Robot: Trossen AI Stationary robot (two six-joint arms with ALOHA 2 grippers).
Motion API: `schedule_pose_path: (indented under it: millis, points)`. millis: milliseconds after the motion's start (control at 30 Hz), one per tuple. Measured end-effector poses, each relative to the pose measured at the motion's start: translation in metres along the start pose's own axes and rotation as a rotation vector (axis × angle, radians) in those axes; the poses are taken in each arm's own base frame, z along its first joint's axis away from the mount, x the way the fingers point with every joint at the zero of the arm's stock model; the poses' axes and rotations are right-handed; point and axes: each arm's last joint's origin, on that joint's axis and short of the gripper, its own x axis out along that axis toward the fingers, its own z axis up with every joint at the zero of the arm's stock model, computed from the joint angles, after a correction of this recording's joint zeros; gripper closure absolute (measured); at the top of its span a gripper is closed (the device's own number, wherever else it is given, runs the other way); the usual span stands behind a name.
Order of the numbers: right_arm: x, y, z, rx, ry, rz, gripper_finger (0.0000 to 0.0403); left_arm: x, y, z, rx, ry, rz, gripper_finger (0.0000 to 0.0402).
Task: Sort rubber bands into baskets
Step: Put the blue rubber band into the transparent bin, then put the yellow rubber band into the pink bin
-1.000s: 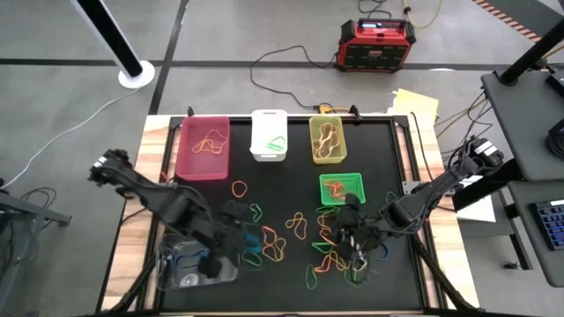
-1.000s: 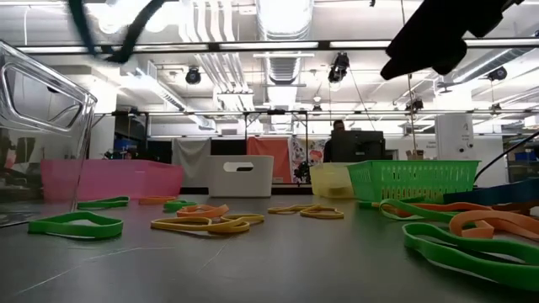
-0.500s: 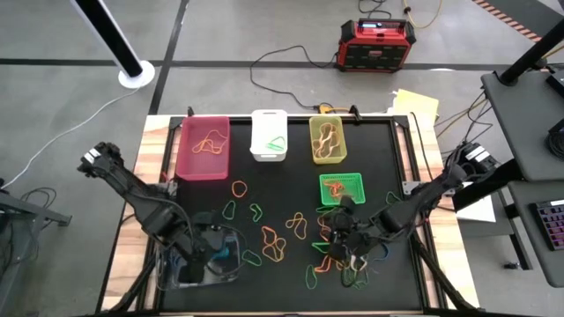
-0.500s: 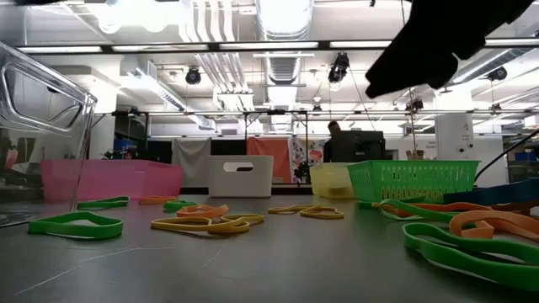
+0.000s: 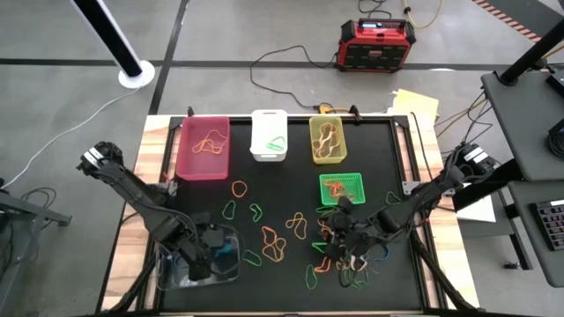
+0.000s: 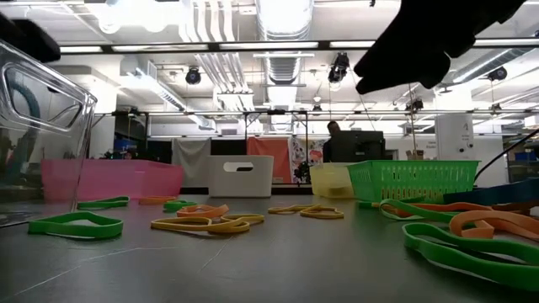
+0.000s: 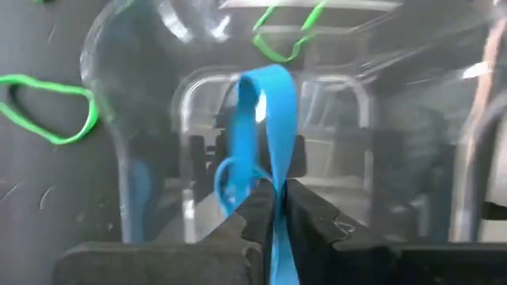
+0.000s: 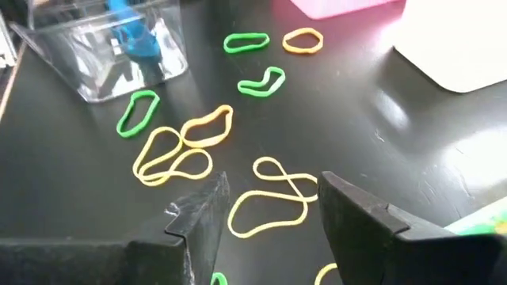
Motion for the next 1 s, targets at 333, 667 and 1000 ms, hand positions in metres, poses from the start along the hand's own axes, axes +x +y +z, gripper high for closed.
schedule_pose_path:
  millis: [333,667,1000]
  points:
    - [0.011,-0.010,0.024,-0.066,-0.059,-0.026,0.0211,-0.001,0.002,0.001,0.053,-0.037,0.031,0.0302]
    - [0.036,-0.054,0.084,-0.241,-0.080,-0.051,0.0211,-0.042,0.026,0.011,0.283,-0.346,0.262,0.0265]
    - [0.041,-0.077,0.112,-0.349,0.102,0.047,0.0211,-0.086,0.055,0.005,0.230,-0.651,0.361,0.0264]
